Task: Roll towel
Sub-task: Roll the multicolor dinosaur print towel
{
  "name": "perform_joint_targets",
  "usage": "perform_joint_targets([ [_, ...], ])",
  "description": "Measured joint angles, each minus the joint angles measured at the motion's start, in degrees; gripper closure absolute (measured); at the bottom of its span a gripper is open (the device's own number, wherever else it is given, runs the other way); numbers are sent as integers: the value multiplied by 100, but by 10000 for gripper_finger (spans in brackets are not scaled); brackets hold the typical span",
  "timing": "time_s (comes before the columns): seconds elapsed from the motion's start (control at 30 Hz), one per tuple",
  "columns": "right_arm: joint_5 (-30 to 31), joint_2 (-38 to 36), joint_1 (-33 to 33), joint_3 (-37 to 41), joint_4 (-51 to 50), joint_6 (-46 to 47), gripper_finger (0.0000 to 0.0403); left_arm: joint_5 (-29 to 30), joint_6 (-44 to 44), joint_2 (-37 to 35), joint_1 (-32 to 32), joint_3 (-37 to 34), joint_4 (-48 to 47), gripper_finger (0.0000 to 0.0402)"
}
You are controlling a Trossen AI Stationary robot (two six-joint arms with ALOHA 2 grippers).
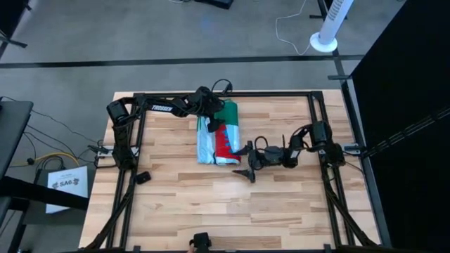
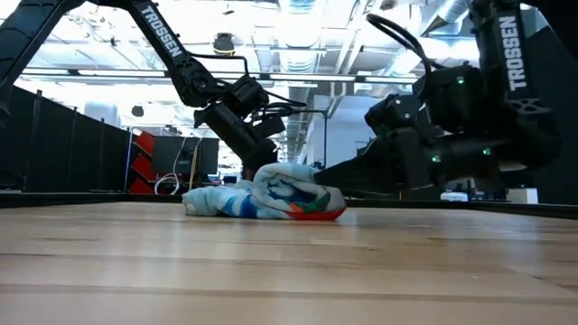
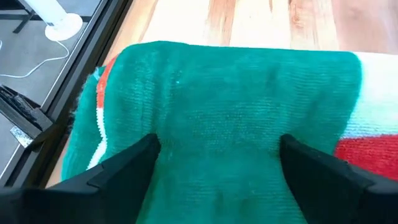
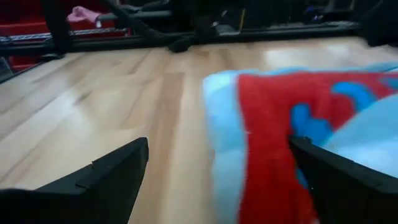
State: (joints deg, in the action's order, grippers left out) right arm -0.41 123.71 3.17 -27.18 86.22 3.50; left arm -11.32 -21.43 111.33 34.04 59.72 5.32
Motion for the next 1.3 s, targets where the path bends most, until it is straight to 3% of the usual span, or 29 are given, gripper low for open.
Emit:
perform_joint_targets([
  [0.23,237,-7,416,4,-59,470,49,111,112,-2,-11,0,-15,77],
  [0.37,77,-79,574,105,-305,454,49,186,204,-2,-25,0,-7,77],
  [0.63,408,-1448,216,667,-525,-120,49,284,175,-2,-101,7,-17,77],
  [0.8,439,-2011,-265,454,-2057,-528,49,272,226,-2,-105,7,-4,77],
  [0.93,366,-2009,-299,351,-2836,-506,49,276,247,-2,-105,7,-15,77],
  [1.3,660,-1835,-248,-32,-3347,-433,49,316,367,-2,-107,7,-2,77],
])
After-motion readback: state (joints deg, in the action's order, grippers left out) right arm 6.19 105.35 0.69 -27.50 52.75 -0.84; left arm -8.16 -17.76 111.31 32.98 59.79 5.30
